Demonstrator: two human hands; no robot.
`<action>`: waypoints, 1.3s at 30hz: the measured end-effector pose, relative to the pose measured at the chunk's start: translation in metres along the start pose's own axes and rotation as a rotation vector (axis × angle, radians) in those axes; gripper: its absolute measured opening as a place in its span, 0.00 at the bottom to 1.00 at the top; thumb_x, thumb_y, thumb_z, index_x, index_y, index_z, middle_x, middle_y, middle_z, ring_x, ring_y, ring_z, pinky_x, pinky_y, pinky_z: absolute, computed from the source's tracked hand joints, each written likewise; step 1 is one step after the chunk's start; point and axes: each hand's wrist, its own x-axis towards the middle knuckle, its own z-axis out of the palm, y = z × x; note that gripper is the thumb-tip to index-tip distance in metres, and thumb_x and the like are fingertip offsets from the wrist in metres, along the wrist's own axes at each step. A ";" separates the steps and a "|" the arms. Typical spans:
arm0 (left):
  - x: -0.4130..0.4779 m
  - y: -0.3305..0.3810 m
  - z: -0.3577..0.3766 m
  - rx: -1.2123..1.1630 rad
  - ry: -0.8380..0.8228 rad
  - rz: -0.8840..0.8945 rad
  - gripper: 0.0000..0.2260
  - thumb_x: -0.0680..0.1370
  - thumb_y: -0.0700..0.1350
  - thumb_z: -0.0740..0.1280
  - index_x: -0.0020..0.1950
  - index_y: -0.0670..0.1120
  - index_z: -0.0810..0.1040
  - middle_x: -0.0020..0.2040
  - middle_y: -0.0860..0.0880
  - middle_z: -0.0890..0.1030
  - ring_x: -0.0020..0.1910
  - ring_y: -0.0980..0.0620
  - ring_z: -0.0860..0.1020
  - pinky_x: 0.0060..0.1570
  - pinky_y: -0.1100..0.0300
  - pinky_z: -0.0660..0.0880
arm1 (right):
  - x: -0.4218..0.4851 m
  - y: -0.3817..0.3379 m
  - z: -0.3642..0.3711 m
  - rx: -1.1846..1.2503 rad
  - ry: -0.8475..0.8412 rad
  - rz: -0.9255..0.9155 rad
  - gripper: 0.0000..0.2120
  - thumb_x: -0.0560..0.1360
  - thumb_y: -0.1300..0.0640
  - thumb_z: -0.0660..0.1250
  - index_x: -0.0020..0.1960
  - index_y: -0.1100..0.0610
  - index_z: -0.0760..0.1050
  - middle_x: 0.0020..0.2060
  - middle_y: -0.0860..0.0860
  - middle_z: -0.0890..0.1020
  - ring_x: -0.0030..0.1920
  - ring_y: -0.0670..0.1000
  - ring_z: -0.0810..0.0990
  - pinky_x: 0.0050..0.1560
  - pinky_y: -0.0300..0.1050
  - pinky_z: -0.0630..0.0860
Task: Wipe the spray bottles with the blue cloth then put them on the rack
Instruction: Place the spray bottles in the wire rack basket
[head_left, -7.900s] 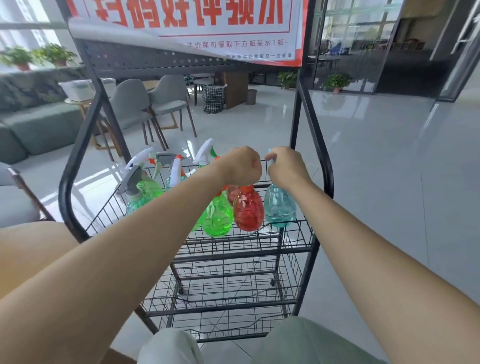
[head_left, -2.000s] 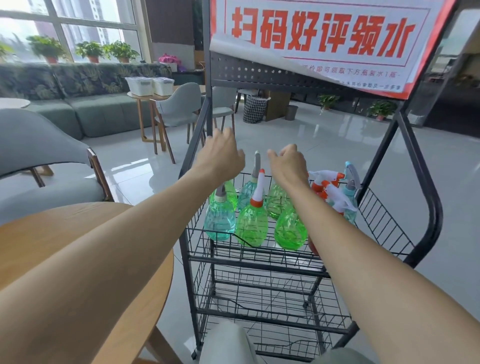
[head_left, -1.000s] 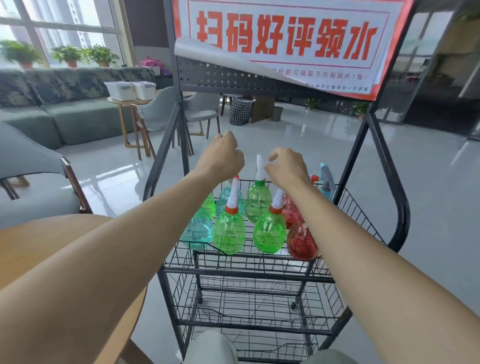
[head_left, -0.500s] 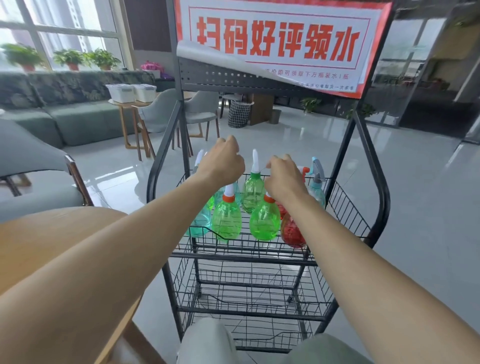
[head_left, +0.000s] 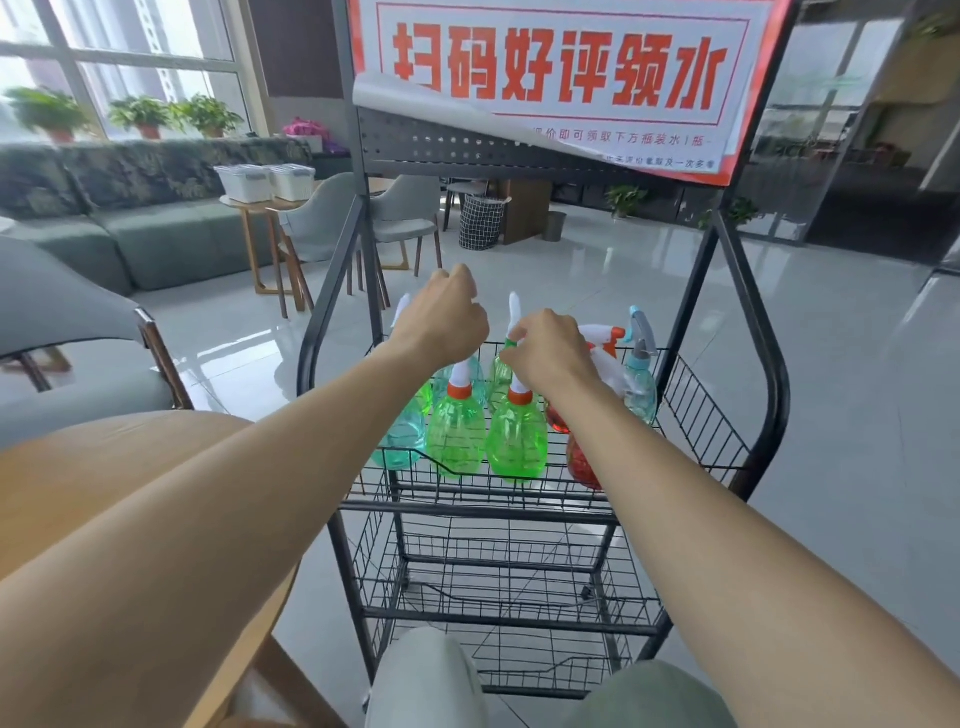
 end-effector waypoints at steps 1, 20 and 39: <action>0.000 0.000 0.001 0.001 -0.003 0.004 0.13 0.83 0.42 0.61 0.68 0.43 0.73 0.67 0.42 0.75 0.57 0.41 0.78 0.57 0.45 0.77 | 0.000 -0.001 -0.001 0.000 -0.010 -0.001 0.13 0.77 0.62 0.70 0.61 0.61 0.85 0.52 0.61 0.85 0.50 0.63 0.83 0.47 0.48 0.80; 0.020 0.078 0.050 -0.094 -0.174 0.197 0.14 0.83 0.42 0.64 0.68 0.46 0.77 0.62 0.44 0.82 0.60 0.42 0.79 0.56 0.52 0.76 | 0.002 0.077 -0.043 -0.028 0.024 0.162 0.07 0.78 0.61 0.67 0.48 0.56 0.84 0.50 0.60 0.86 0.69 0.59 0.77 0.47 0.43 0.71; 0.038 0.064 0.052 -0.095 -0.077 0.120 0.14 0.83 0.41 0.61 0.67 0.45 0.77 0.61 0.44 0.82 0.57 0.43 0.80 0.56 0.48 0.80 | 0.028 0.082 -0.024 0.045 0.260 0.176 0.17 0.77 0.41 0.68 0.45 0.56 0.79 0.43 0.51 0.82 0.45 0.57 0.80 0.45 0.48 0.75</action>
